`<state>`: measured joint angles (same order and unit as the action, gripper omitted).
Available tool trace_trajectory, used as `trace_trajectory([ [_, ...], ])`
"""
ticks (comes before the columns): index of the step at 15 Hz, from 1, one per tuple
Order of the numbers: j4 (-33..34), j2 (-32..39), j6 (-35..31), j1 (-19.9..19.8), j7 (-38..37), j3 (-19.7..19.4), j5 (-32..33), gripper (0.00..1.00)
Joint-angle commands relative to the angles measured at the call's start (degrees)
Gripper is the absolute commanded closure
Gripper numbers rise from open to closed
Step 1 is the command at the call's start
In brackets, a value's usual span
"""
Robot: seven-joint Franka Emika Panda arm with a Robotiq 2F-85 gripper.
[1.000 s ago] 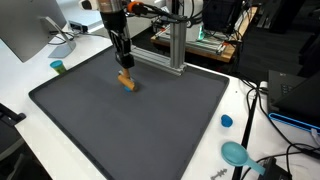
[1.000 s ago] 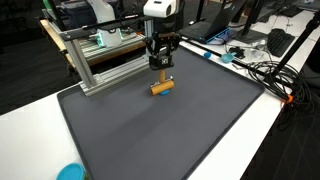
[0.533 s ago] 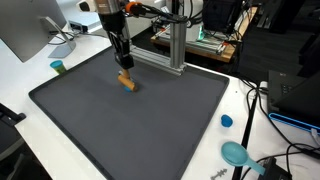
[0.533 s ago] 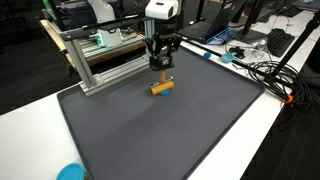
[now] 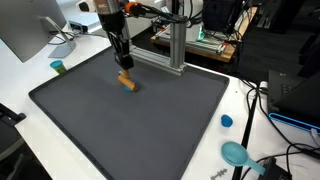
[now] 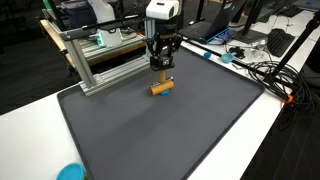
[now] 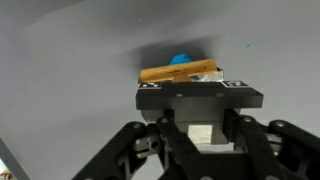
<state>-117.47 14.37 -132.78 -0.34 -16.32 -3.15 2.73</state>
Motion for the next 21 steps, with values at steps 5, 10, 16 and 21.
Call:
trace_trajectory([
  [5, 2.0, 4.6, 3.9, -1.2, 0.2, -0.8, -2.6, 0.78],
  [10, 3.1, 6.2, 6.5, -0.3, -1.7, -1.4, -0.7, 0.78],
  [16, 4.9, 7.7, 9.4, 0.1, -2.5, -1.4, 0.0, 0.78],
  [21, 6.6, 8.8, 11.9, 0.0, -1.5, -1.2, -0.4, 0.78],
])
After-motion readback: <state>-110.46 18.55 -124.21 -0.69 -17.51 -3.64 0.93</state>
